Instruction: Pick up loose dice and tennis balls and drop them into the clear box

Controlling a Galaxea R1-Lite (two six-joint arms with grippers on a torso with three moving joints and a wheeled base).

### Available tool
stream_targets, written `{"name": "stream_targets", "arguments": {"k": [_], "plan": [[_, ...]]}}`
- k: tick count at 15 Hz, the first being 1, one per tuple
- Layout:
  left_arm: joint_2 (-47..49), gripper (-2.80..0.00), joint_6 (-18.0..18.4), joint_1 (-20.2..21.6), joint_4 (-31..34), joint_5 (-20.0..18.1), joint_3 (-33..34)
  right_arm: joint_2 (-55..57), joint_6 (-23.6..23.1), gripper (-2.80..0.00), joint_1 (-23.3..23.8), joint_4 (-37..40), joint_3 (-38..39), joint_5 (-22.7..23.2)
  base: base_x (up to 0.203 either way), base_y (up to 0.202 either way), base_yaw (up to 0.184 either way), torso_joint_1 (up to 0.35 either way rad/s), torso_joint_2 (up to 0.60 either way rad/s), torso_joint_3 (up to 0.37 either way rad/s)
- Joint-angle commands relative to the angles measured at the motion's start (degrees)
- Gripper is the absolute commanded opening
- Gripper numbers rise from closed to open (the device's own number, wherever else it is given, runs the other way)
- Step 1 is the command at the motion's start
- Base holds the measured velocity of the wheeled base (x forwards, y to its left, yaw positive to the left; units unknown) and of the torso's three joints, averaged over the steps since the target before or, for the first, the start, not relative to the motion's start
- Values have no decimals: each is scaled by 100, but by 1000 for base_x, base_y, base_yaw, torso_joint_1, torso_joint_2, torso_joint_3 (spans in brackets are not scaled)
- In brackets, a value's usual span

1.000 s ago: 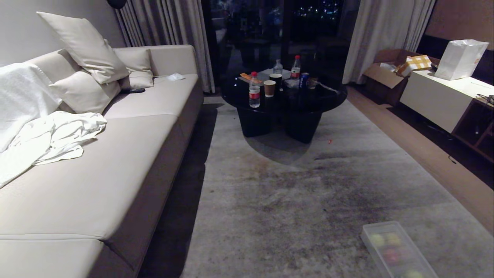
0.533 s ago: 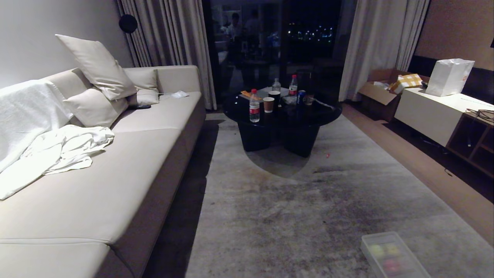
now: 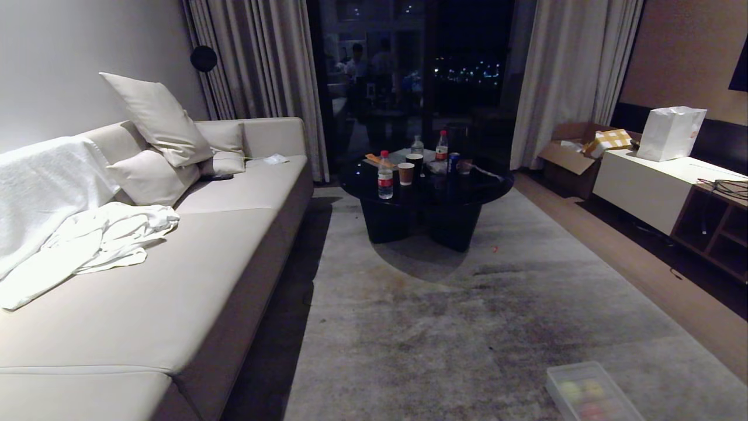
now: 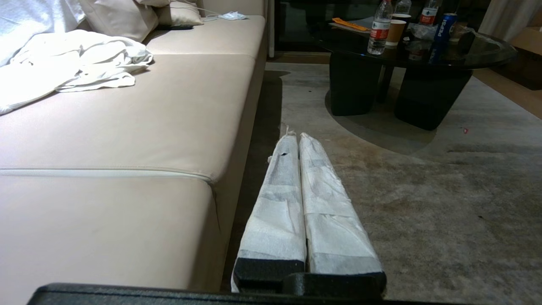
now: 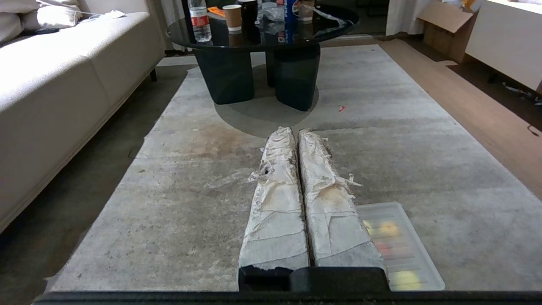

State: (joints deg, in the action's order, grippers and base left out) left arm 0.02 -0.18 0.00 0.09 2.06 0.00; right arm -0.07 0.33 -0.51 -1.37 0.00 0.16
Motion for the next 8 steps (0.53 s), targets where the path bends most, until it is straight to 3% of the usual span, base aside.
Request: {"name": "stream_targets", "arguments": {"k": [1, 8], "plan": [[6, -280, -8, 0, -1, 5, 9, 7, 2, -280, -2, -4, 62, 2, 0, 0, 0, 0, 0, 0], [6, -280, -26, 0, -1, 14, 9, 7, 2, -280, -2, -4, 62, 2, 0, 0, 0, 0, 0, 0]]}}
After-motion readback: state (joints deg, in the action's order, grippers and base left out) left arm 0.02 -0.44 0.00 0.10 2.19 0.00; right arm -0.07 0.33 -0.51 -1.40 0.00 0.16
